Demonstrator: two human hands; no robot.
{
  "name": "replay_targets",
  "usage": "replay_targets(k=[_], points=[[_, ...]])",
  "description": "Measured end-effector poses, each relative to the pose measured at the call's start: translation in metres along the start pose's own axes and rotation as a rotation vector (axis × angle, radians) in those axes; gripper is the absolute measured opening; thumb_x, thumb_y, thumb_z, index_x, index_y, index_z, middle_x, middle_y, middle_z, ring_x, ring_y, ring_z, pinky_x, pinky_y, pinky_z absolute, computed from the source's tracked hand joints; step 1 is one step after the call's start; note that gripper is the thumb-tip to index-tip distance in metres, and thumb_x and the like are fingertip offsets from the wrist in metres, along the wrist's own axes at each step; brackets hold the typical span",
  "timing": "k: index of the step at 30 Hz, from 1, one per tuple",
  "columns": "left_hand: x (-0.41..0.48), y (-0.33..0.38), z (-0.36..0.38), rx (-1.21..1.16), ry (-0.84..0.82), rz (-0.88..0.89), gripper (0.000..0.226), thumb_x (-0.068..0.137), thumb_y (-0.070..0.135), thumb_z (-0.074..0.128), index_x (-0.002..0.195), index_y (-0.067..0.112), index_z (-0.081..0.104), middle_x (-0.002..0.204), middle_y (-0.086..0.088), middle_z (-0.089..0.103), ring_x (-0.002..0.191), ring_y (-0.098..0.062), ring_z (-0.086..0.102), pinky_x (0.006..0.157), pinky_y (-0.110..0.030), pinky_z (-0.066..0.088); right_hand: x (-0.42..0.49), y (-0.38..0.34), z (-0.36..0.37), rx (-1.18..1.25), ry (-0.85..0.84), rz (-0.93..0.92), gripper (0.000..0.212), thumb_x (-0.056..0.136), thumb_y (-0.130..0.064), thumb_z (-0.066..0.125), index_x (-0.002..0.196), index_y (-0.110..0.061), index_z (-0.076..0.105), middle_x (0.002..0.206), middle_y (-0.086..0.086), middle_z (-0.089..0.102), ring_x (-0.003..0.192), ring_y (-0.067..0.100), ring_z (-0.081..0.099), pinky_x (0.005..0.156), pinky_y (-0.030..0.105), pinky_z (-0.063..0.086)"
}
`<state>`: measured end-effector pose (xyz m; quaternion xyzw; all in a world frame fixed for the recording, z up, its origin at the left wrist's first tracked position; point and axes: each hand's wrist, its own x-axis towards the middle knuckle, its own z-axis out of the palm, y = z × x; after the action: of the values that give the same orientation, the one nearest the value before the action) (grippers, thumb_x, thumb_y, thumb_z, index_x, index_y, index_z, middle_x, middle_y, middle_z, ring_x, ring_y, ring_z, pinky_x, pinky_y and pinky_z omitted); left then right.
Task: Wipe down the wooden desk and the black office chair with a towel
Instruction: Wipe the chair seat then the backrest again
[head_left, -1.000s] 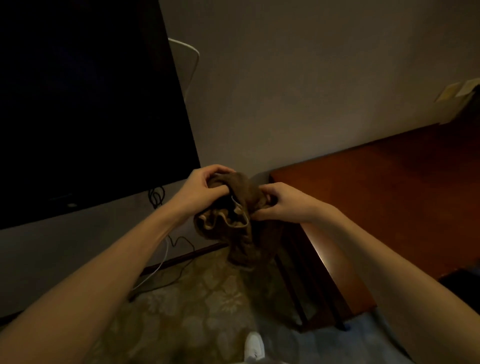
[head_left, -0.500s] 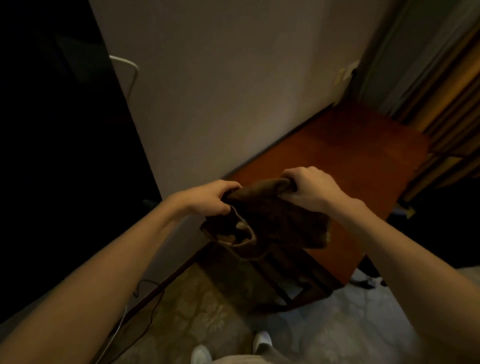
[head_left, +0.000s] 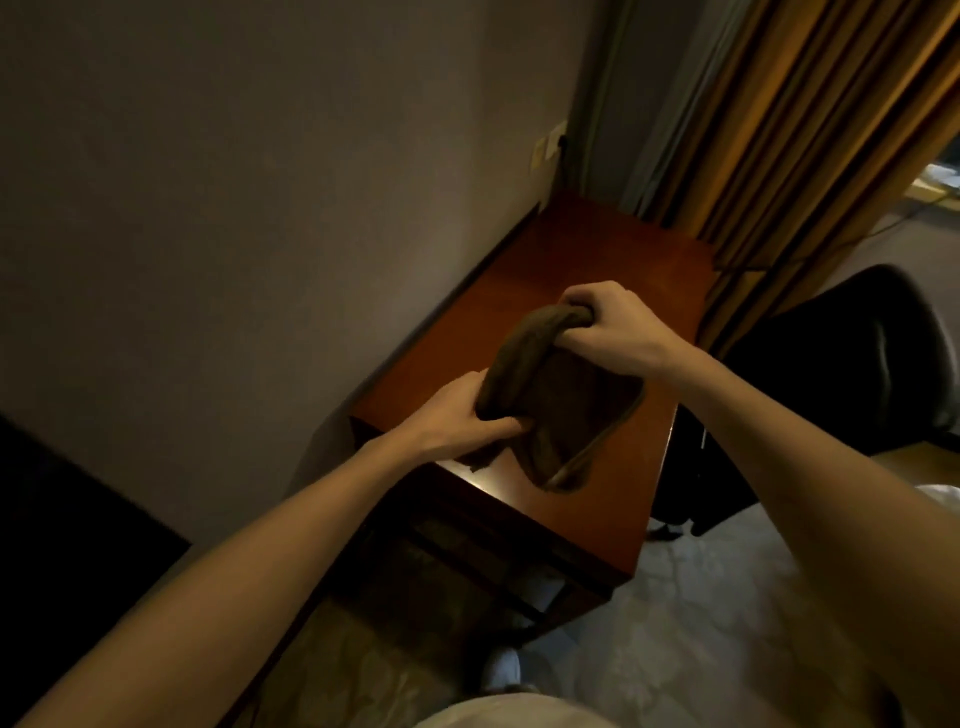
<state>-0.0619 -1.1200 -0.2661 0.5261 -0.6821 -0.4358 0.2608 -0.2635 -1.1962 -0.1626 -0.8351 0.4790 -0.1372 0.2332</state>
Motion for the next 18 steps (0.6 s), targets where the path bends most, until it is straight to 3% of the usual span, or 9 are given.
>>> replay_targets(k=[2,5,8,11,14,16,18], points=[[0.025,0.0,-0.005,-0.114,-0.035,0.014,0.024,0.097,0.033,0.068,0.12,0.03,0.061,0.113,0.004,0.072,0.101,-0.008,0.071,0.088,-0.032,0.059,0.019,0.023,-0.013,0.035,-0.014,0.014,0.004,0.097,-0.027,0.067,0.097,-0.023,0.067,0.094,-0.005,0.066,0.085,0.008,0.064,0.067,0.023,0.047],[0.059,-0.006,-0.028,-0.101,-0.003,-0.011,0.03,0.096,0.028,0.07,0.121,0.013,0.065,0.113,-0.007,0.073,0.103,-0.018,0.072,0.09,-0.042,0.06,0.043,0.057,-0.037,-0.088,-0.14,-0.001,0.011,0.095,-0.035,0.071,0.096,-0.026,0.066,0.094,-0.009,0.064,0.087,0.005,0.06,0.066,0.021,0.042],[0.087,0.0,-0.061,0.047,-0.002,-0.09,0.04,0.09,0.036,0.076,0.11,0.004,0.064,0.092,-0.015,0.067,0.079,-0.02,0.066,0.069,-0.041,0.053,0.059,0.084,-0.051,-0.263,-0.276,-0.025,0.018,0.09,-0.04,0.076,0.096,-0.027,0.065,0.092,-0.011,0.06,0.084,0.003,0.055,0.064,0.021,0.038],[0.107,0.015,-0.09,0.204,-0.127,-0.181,0.04,0.083,0.045,0.078,0.105,0.013,0.069,0.087,-0.002,0.069,0.076,-0.013,0.069,0.063,-0.025,0.051,0.077,0.102,-0.046,-0.325,-0.359,-0.06,0.015,0.091,-0.036,0.076,0.097,-0.026,0.066,0.093,-0.008,0.063,0.087,0.01,0.058,0.073,0.028,0.045],[0.127,0.02,-0.112,0.33,-0.249,-0.273,0.015,0.083,0.033,0.084,0.089,0.025,0.073,0.077,0.014,0.074,0.074,-0.003,0.071,0.061,-0.016,0.051,0.092,0.114,-0.036,-0.249,-0.405,-0.073,0.014,0.093,-0.032,0.074,0.102,-0.027,0.066,0.098,-0.009,0.062,0.09,0.008,0.058,0.085,0.035,0.05],[0.135,0.014,-0.122,0.405,-0.269,-0.305,0.017,0.083,0.022,0.085,0.077,0.03,0.071,0.063,0.02,0.069,0.061,0.002,0.066,0.055,-0.013,0.047,0.095,0.119,-0.026,-0.183,-0.434,-0.036,0.015,0.093,-0.029,0.074,0.101,-0.032,0.062,0.099,-0.013,0.06,0.09,0.003,0.056,0.088,0.033,0.048],[0.139,0.001,-0.131,0.424,-0.323,-0.346,0.022,0.084,0.016,0.083,0.075,0.032,0.07,0.065,0.018,0.069,0.062,-0.002,0.066,0.057,-0.021,0.051,0.098,0.126,-0.011,-0.123,-0.492,0.023,0.019,0.092,-0.027,0.075,0.104,-0.033,0.062,0.102,-0.013,0.062,0.092,0.002,0.058,0.089,0.032,0.047]])
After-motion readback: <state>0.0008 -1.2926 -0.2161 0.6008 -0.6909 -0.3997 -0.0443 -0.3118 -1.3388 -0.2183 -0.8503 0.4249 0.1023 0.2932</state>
